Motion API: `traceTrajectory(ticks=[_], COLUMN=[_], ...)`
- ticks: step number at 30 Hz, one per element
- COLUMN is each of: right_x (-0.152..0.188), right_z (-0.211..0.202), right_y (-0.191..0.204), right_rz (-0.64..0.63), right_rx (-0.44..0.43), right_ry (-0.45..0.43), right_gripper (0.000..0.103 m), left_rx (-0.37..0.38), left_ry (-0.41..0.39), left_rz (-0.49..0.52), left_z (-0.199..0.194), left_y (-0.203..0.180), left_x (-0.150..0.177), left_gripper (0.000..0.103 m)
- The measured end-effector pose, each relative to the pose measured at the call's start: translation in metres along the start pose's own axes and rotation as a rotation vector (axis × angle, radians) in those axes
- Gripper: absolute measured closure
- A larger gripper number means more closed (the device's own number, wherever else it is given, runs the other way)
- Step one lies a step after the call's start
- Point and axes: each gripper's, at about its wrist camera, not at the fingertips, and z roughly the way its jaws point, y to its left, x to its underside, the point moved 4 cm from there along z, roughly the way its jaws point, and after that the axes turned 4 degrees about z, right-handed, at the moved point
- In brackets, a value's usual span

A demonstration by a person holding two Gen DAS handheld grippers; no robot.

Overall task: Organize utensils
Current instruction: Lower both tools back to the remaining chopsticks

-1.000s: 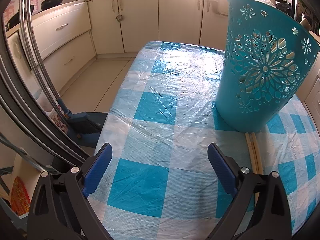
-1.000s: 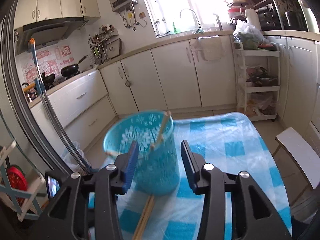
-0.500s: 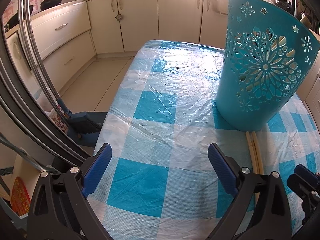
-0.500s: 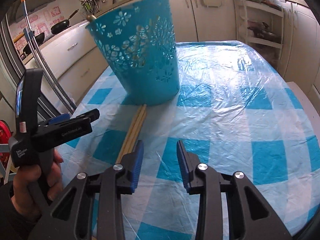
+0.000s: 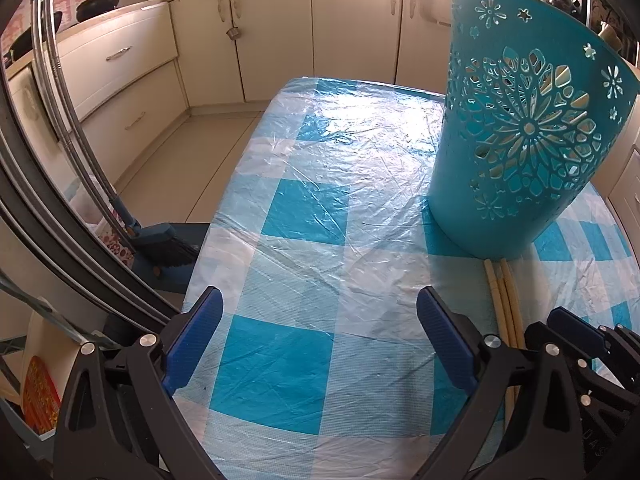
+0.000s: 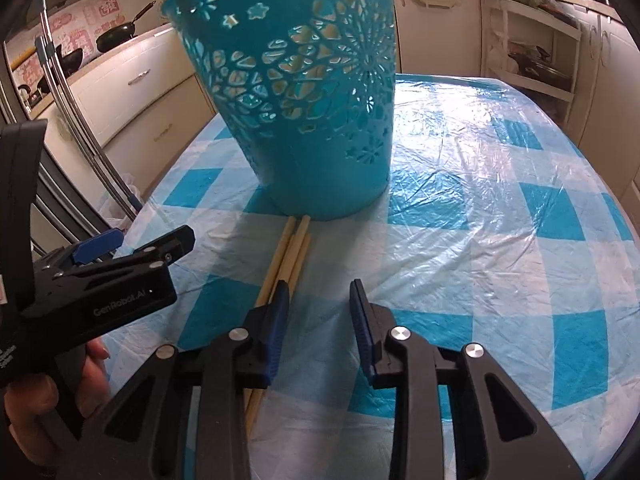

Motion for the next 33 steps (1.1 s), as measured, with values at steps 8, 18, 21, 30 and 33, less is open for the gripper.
traceTrajectory(ticks=[8, 18, 21, 30, 33], right_x=[0.0, 0.001, 0.001, -0.004, -0.005], right_z=[0.002, 0.002, -0.001, -0.009, -0.009], right_y=[0.008, 0.016, 0.003, -0.047, -0.055], right_rz=[-0.009, -0.148, -0.141, -0.049, -0.021], right_rx=[-0.023, 0.034, 0.035, 0.01, -0.01], right_ry=[0.013, 0.02, 0.026, 0.026, 0.029], right_gripper=[0.072, 0.092, 0.095, 0.095, 0.095], left_rx=[-0.001, 0.012, 0.06, 0.151, 0.123], left_ry=[0.002, 0.001, 0.014, 0.059, 0.07], left_rz=[0.003, 0.015, 0.064, 0.167, 0.181], left_z=[0.0, -0.001, -0.004, -0.008, -0.006], left_y=[-0.001, -0.002, -0.012, -0.057, -0.062], left_x=[0.001, 0.001, 0.002, 0.009, 0.01], left_gripper=[0.009, 0.009, 0.009, 0.009, 0.009])
